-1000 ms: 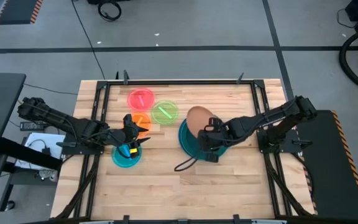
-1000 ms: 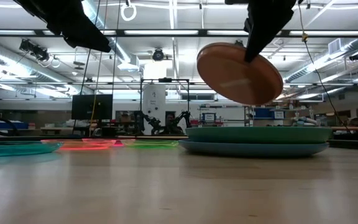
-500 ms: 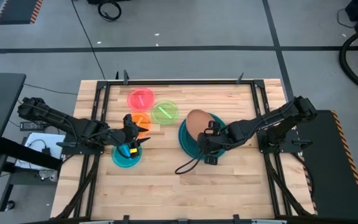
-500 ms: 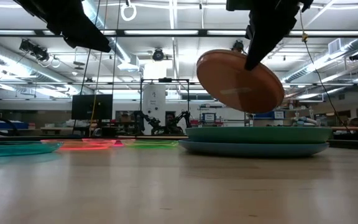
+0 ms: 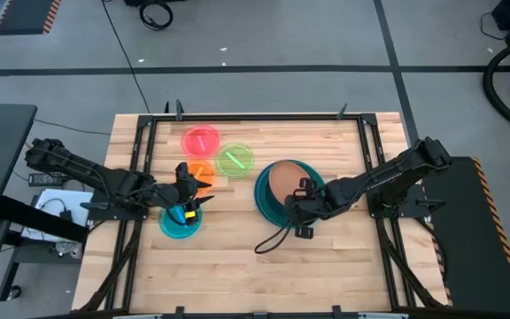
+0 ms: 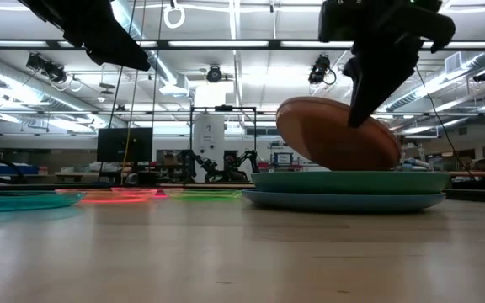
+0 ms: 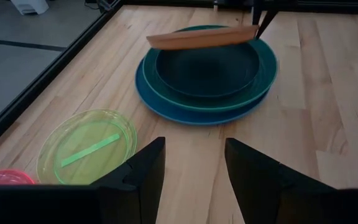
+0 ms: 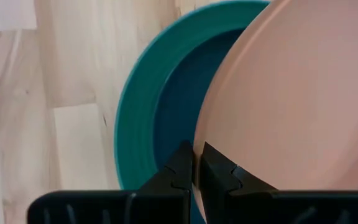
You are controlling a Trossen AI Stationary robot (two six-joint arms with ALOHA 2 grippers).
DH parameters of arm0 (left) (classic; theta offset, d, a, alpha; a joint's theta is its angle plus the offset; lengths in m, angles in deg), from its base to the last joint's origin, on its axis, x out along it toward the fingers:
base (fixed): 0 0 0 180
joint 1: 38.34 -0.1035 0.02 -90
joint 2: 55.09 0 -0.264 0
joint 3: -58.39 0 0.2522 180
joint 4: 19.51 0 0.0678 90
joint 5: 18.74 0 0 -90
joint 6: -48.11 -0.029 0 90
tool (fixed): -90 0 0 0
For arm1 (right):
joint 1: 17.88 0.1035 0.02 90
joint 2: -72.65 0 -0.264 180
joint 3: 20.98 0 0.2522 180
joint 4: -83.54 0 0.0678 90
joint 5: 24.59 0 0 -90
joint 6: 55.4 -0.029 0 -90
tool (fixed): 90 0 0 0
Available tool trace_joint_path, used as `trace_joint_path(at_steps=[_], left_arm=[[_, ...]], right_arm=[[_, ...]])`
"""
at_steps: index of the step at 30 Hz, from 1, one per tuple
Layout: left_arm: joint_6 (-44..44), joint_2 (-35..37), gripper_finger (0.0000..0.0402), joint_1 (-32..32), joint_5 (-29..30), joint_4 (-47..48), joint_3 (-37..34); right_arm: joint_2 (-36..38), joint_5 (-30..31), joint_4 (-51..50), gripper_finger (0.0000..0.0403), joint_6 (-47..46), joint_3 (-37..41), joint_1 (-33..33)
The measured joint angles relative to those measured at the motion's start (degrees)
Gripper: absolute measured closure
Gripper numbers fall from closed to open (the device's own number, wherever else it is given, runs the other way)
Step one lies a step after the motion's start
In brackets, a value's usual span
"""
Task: Stack plastic plates
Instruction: Stack the brown plate on top of the dark blue plate, then stack the light blue plate on top of the brown plate
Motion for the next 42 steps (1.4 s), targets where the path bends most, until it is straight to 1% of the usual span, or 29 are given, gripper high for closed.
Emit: trace_joint_path(at_steps=[10, 19, 24, 33, 39, 42], left_arm=[[0.0, 0.0, 0.0228, 0.0, 0.0, 0.0, 0.0], [0.0, 0.0, 0.0228, 0.0, 0.0, 0.0, 0.0], [0.0, 0.0, 0.0228, 0.0, 0.0, 0.0, 0.0], [0.0, 0.0, 0.0228, 0.0, 0.0, 0.0, 0.0], [0.0, 0.0, 0.0228, 0.0, 0.0, 0.0, 0.0], [0.0, 0.0, 0.0228, 0.0, 0.0, 0.0, 0.0]], right_arm=[[0.0, -2.6, 3.8, 0.0382, -0.2, 4.0, 0.0], [0.0, -2.7, 5.5, 0.0382, -1.1, 6.5, 0.0], [0.0, -4.0, 5.5, 0.0367, -1.2, 6.7, 0.0], [0.0, -4.5, 4.9, 0.0332, -1.1, 6.3, 0.0], [0.0, -4.5, -0.3, 0.0331, -1.3, 1.6, 0.0], [0.0, -4.0, -0.4, 0.0331, -1.4, 0.2, 0.0]])
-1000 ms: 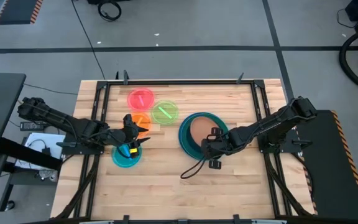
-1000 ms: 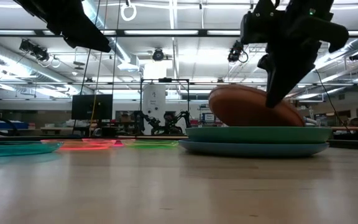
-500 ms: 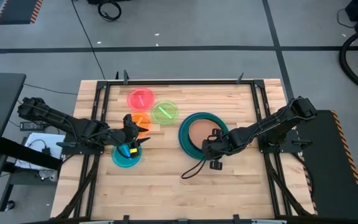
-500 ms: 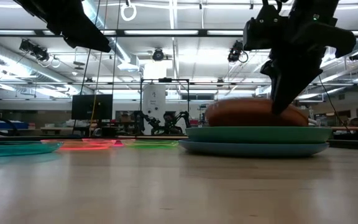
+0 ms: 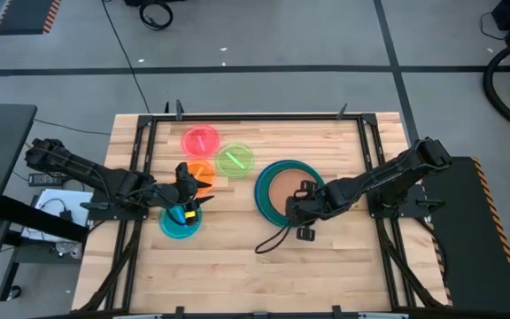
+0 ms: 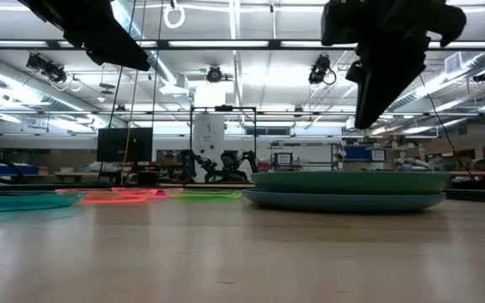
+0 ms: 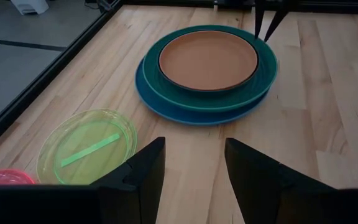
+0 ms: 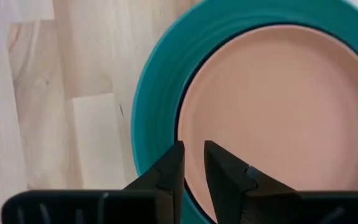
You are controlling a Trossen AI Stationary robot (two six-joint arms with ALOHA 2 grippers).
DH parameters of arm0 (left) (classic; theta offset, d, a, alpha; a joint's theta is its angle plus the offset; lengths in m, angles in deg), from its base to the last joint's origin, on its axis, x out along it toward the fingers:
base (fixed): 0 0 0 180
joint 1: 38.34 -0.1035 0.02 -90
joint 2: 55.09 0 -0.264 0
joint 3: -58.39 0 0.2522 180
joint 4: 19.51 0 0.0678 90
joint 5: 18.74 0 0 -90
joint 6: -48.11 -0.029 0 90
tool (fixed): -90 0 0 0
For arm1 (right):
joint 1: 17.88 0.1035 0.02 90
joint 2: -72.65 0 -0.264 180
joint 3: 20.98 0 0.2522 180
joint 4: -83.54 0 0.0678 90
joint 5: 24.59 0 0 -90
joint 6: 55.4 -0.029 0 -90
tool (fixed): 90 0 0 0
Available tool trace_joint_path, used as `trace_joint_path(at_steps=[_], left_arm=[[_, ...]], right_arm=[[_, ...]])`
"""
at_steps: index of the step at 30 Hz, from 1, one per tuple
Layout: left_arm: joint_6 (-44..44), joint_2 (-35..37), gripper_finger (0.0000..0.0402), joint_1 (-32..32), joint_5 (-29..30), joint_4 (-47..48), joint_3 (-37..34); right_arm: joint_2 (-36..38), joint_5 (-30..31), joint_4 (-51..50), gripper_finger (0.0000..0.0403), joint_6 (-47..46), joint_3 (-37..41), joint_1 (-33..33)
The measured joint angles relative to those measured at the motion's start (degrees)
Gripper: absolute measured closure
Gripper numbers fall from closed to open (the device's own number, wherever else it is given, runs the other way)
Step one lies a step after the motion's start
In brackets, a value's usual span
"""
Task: Stack plastic plates
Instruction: Stack the light blue plate on top of the brown plate
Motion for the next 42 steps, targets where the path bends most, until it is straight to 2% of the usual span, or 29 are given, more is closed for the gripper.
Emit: trace_joint_path(at_steps=[7, 12, 16, 22, 26, 32, 38, 42], left_arm=[[0.9, 0.0, 0.0228, 0.1, 0.0, 0.8, 0.0], [10.1, 0.0, 0.0228, 1.3, -2.0, 6.4, 0.0], [17.6, 0.0, 0.0228, 3.2, -5.7, 10.5, 0.0], [22.0, 0.0, 0.0228, 5.6, -6.1, 13.4, 0.0], [26.3, -0.2, 0.0228, 5.5, -6.5, 15.7, 0.0], [28.4, -5.2, 0.0228, 7.1, -14.3, 13.4, 0.0], [33.5, -13.9, 0.0228, 10.0, -15.1, 16.5, 3.6], [36.2, -20.6, 0.0228, 12.6, -15.9, 22.2, 8.9]], right_arm=[[0.0, 2.4, 0.9, 0.0331, -1.0, -0.3, 0.0], [0.0, 5.3, 3.7, 0.0331, -3.9, -0.3, 0.2], [0.0, 10.5, 6.0, 0.0331, -4.1, -0.3, 1.6], [0.0, 20.6, 12.7, 0.0331, -1.9, 0.5, 4.5], [0.0, 22.8, 20.6, 0.0331, 0.9, 3.0, 6.1], [0.0, 22.8, 33.7, 0.0331, 3.3, 8.7, 7.5], [0.0, 23.5, 41.2, 0.0331, 4.9, 13.0, 7.9], [0.0, 27.6, 41.9, 0.0331, 6.4, 13.6, 7.8]])
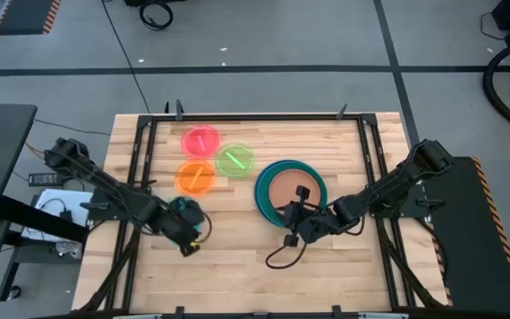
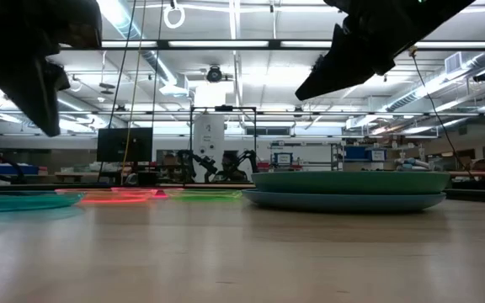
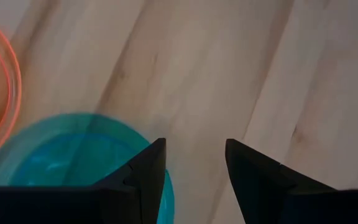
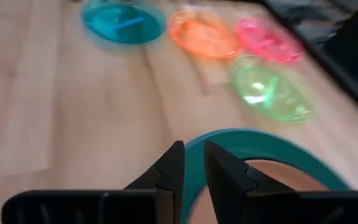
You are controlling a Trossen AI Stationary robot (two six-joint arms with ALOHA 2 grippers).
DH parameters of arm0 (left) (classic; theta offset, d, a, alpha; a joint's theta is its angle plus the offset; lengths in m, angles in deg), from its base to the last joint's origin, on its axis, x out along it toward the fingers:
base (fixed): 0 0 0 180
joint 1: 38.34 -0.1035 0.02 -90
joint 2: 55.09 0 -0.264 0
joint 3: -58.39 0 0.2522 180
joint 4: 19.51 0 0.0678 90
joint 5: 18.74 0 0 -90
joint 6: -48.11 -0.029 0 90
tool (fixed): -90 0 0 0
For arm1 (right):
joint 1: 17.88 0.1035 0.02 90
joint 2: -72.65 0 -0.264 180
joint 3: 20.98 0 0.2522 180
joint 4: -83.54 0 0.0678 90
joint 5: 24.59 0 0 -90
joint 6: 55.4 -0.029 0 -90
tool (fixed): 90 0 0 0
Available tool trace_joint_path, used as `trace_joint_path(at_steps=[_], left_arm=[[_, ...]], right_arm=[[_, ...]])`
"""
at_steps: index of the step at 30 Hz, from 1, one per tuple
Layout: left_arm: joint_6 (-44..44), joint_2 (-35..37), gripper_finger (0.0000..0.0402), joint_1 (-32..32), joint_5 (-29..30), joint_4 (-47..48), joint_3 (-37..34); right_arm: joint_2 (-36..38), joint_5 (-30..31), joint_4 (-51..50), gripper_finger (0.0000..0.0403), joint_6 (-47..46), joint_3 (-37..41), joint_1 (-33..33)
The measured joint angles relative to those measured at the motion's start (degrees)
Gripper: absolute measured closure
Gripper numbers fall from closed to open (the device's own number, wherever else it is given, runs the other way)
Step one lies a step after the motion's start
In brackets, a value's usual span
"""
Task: Stack plastic plates
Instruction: Stack the light blue plate on top of the brown plate
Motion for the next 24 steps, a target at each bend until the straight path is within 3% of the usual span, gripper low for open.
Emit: trace_joint_path(at_steps=[5, 12, 24], left_arm=[[4.9, -7.6, 0.0228, 3.8, 0.0, 6.5, 7.2], [12.8, -16.9, 0.0228, 9.2, 0.1, 17.0, 15.0], [22.2, -26.1, 0.0228, 17.1, 0.2, 23.0, 17.8]], right_arm=[[0.0, 5.6, 1.9, 0.0331, 4.4, 0.1, 0.0], [0.0, 8.1, 6.9, 0.0331, 12.9, 0.1, -1.2], [0.0, -4.3, 15.1, 0.0331, 23.9, 0.1, -8.3]])
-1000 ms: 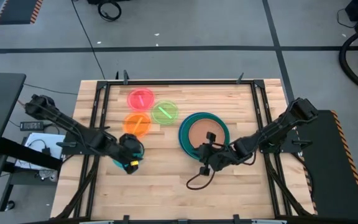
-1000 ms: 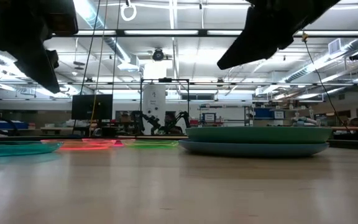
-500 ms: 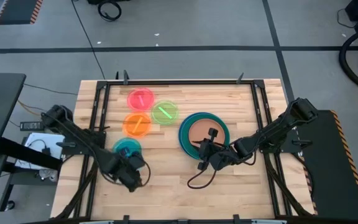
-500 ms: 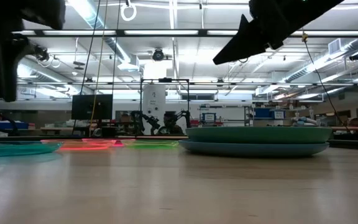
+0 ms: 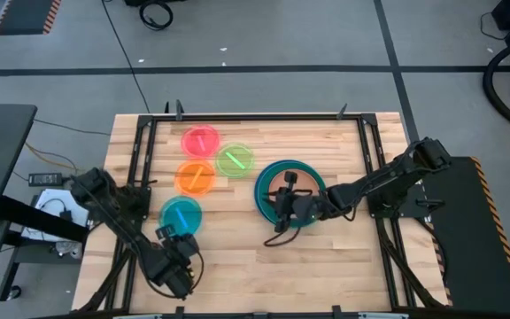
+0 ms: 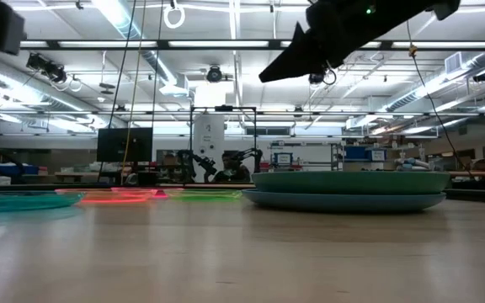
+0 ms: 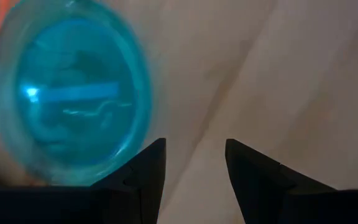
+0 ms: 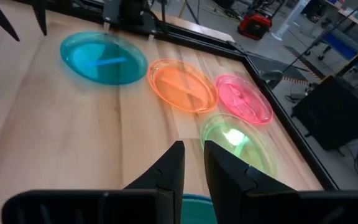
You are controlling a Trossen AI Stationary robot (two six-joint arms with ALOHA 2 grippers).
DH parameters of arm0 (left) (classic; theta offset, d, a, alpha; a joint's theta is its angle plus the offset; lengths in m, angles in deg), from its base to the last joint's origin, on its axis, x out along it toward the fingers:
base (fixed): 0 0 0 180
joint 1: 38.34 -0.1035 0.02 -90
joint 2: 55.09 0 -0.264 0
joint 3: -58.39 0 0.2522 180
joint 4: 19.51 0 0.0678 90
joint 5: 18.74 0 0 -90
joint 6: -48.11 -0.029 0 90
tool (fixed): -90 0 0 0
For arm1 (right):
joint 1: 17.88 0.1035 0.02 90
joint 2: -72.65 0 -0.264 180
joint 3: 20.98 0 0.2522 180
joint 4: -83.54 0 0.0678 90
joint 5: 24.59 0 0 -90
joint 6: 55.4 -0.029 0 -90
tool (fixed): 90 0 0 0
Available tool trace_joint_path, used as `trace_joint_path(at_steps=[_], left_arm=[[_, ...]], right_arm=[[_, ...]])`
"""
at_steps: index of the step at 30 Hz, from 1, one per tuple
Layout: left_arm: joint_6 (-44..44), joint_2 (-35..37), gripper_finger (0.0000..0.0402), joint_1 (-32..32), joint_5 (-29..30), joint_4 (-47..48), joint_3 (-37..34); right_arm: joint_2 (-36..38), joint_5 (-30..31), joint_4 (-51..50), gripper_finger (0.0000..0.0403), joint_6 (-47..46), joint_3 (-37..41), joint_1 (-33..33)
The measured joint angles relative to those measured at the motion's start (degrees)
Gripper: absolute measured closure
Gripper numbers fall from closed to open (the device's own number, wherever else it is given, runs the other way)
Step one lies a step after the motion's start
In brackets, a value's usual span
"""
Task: Stack plastic plates
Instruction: Stack the light blue plate on top of the brown plate
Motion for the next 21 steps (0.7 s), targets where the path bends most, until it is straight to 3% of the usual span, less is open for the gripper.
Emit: trace_joint_path(at_steps=[9, 14, 21], left_arm=[[0.1, -4.4, 0.0228, 4.0, 4.9, 9.3, 0.0], [-6.1, -4.7, 0.0228, 5.8, 7.2, 8.3, 0.0], [-8.3, -4.7, 0.0228, 8.5, 10.6, 8.3, -0.7]], right_arm=[[0.0, -3.0, 0.3, 0.0331, 1.6, 0.0, -2.5], [0.0, -4.3, 4.9, 0.0331, 1.6, 2.3, -2.8], [0.0, -4.6, 6.7, 0.0331, 1.6, 4.2, -2.7]])
